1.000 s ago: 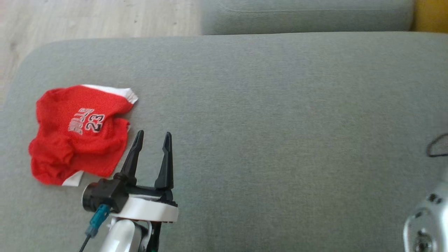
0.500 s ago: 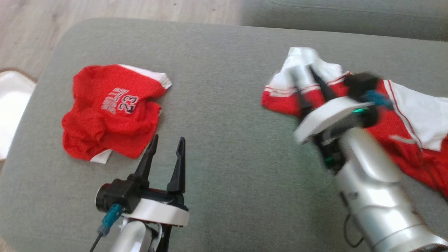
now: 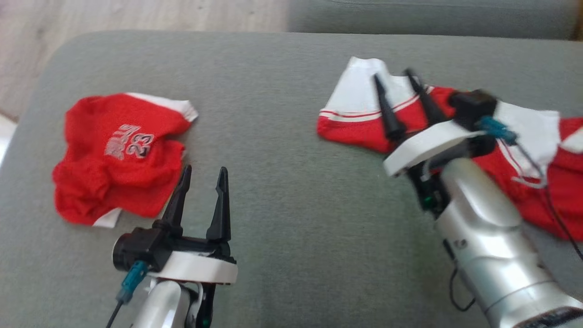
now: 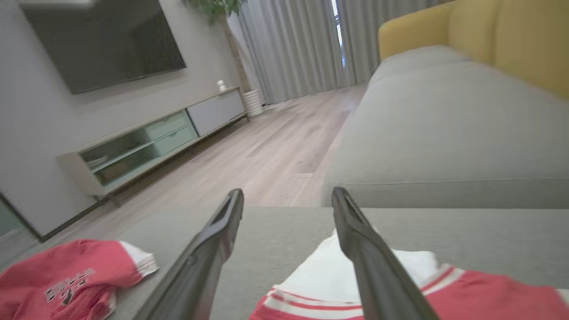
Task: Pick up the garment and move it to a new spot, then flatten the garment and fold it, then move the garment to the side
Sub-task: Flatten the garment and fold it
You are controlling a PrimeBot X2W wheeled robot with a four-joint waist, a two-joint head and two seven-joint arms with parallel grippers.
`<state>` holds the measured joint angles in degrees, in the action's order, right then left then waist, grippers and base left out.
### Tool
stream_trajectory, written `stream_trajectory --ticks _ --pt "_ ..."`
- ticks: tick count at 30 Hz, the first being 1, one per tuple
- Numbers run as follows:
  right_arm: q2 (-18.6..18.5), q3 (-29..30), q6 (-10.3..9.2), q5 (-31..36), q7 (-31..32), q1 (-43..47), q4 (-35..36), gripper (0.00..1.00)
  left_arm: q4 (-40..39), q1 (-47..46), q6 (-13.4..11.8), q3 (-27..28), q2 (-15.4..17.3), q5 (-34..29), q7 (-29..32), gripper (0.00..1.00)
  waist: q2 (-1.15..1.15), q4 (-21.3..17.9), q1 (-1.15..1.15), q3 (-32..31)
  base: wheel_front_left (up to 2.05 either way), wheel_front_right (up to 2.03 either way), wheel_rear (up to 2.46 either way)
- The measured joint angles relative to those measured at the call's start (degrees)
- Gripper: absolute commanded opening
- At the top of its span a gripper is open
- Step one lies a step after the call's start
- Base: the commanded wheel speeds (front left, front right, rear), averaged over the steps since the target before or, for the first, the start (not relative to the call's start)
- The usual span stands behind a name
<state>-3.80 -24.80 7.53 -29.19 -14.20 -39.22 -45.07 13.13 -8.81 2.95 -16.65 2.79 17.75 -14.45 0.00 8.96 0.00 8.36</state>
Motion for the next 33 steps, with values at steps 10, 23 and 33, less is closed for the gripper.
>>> stream_trajectory --ticks 10,23,33 --pt "0.07 21.43 0.00 14.64 -0.43 19.22 17.91 1.00 -1.46 0.06 0.15 0.27 -0.01 -0.07 0.00 1.00 0.00 -5.48 0.00 -0.59 0.00 0.00 0.00" --pt "0.86 25.91 0.00 13.13 -0.43 27.11 25.07 1.00 -1.51 1.00 0.67 0.05 0.00 -0.18 0.00 1.00 0.00 -7.57 -0.01 -0.92 0.00 0.00 0.00" --pt "1.10 36.19 0.00 16.67 -0.43 21.06 13.59 1.00 -1.01 0.86 1.14 -0.48 0.00 -0.65 0.00 1.00 0.00 -5.16 0.00 0.68 0.00 0.00 0.00"
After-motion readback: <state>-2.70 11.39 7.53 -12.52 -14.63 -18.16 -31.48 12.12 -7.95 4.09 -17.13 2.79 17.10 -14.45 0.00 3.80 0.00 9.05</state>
